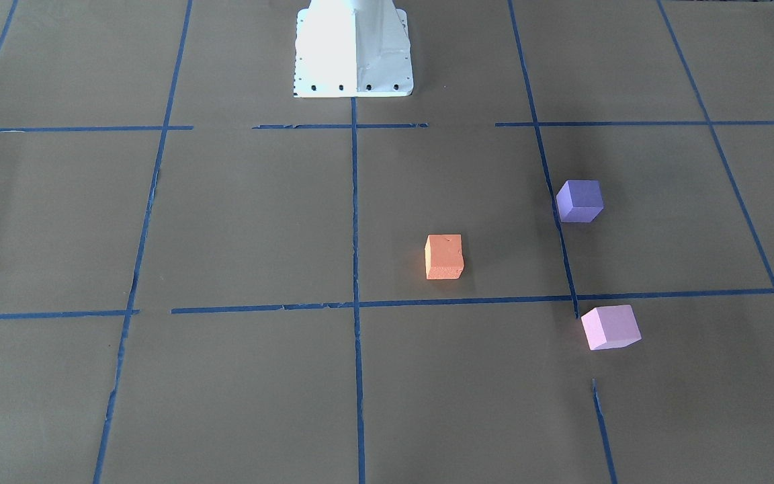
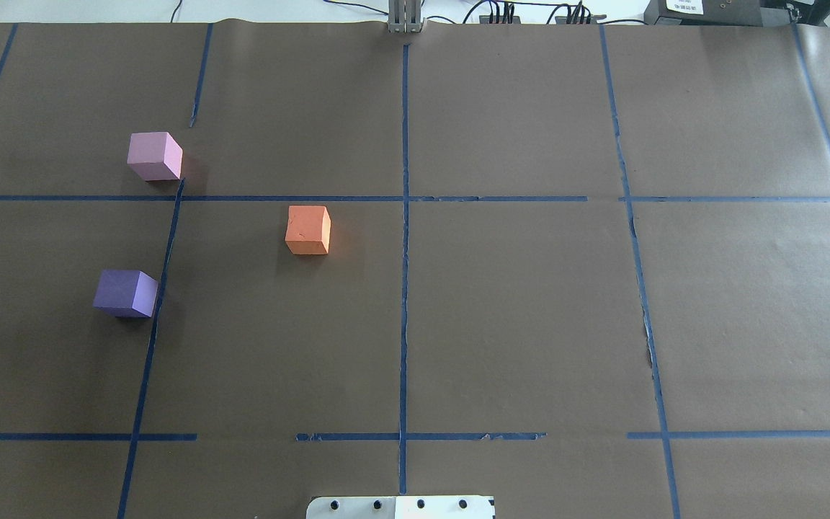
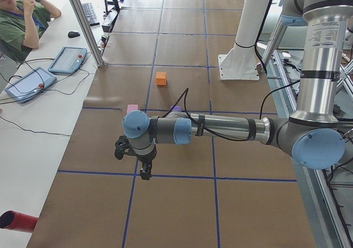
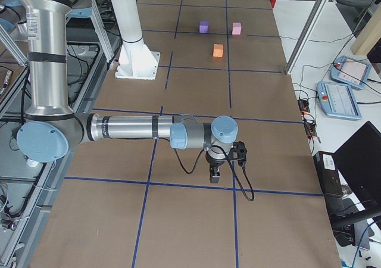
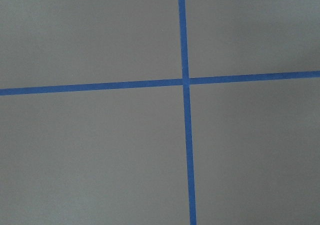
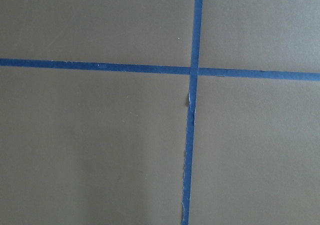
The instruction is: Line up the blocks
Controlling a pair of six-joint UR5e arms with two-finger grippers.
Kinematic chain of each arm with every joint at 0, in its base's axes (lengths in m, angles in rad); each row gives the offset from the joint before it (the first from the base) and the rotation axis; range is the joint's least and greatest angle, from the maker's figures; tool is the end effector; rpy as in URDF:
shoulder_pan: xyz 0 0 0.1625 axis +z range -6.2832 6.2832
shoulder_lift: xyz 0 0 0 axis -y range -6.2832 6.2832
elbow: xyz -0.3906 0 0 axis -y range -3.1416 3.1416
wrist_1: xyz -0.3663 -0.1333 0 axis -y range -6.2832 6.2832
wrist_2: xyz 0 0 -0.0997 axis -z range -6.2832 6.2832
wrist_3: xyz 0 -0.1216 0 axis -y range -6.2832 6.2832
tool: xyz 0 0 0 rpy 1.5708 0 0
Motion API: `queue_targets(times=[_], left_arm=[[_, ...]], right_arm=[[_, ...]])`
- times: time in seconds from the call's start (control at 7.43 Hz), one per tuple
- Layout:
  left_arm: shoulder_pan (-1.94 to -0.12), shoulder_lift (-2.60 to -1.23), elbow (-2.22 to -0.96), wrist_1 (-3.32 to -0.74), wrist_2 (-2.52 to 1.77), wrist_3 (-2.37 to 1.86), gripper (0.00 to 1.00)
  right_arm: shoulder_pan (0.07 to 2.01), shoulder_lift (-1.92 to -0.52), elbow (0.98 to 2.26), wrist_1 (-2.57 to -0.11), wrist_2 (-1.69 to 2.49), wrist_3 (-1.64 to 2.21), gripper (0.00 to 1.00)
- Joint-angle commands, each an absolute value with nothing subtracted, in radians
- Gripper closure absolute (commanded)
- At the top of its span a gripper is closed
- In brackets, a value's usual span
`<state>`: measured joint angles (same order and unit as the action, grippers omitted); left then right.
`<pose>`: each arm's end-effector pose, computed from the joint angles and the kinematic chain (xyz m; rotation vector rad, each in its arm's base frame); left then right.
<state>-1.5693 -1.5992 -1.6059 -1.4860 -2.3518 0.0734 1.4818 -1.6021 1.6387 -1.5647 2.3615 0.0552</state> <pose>-0.0470 -0.4746 0.6182 0.0079 0.7813 0.0627 0.0060 -0.4594 0.6207 -0.0166 -0.7915 -0.0489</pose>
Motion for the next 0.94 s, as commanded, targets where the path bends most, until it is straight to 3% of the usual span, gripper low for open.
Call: queue_targets(times=[0.0,0.4,0.81], left_arm=[[-1.568,-1.603,-1.602,-1.486,-2.353,0.071,0.00],[-1.568,-1.684,-1.615,-1.485,-2.349,0.058,0.00],[-1.533,-1.810,-1.739,-1.444,-2.358,-0.182,0.00]], right_arm=[[1.482,-1.603,1.640,-1.565,2.362,0.055,0.00],[1.480,-1.603,1.640,-1.565,2.362,0.055,0.00],[1.480,-1.601,1.638,-1.565,2.361,0.055,0.00]])
